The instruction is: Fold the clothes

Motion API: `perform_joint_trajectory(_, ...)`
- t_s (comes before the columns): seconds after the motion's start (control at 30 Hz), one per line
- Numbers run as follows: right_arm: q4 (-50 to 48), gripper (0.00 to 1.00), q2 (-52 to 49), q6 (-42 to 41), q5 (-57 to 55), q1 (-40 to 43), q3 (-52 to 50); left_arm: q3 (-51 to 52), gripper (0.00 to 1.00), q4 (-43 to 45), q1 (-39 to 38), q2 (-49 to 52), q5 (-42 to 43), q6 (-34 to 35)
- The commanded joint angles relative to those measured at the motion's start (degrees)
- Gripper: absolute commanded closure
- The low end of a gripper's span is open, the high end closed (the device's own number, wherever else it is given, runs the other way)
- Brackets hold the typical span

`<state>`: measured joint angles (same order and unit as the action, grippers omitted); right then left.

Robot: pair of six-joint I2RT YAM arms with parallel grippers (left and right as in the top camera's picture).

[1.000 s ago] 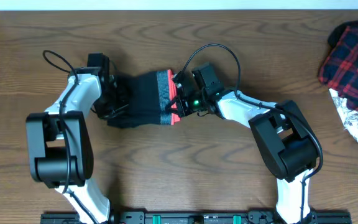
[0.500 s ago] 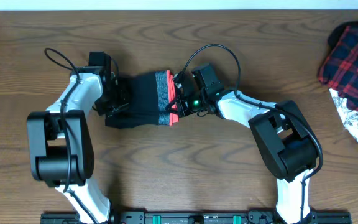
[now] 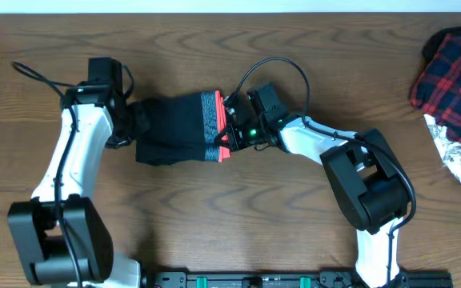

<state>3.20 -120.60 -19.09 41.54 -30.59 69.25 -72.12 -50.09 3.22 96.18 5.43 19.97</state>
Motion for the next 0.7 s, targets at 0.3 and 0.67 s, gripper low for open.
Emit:
perform_joint_trajectory(0.3, 0.50, 0.96, -1.20, -0.63, -0.55, 0.04, 0.37, 7.34, 0.94, 3.74, 0.24, 9.79, 1.18, 1.64)
perform_joint_trajectory(0.67, 0.55, 0.96, -1.20, -0.63, -0.55, 0.04, 0.37, 10.54, 0.94, 5.16, 0.24, 13.64, 1.18, 0.33)
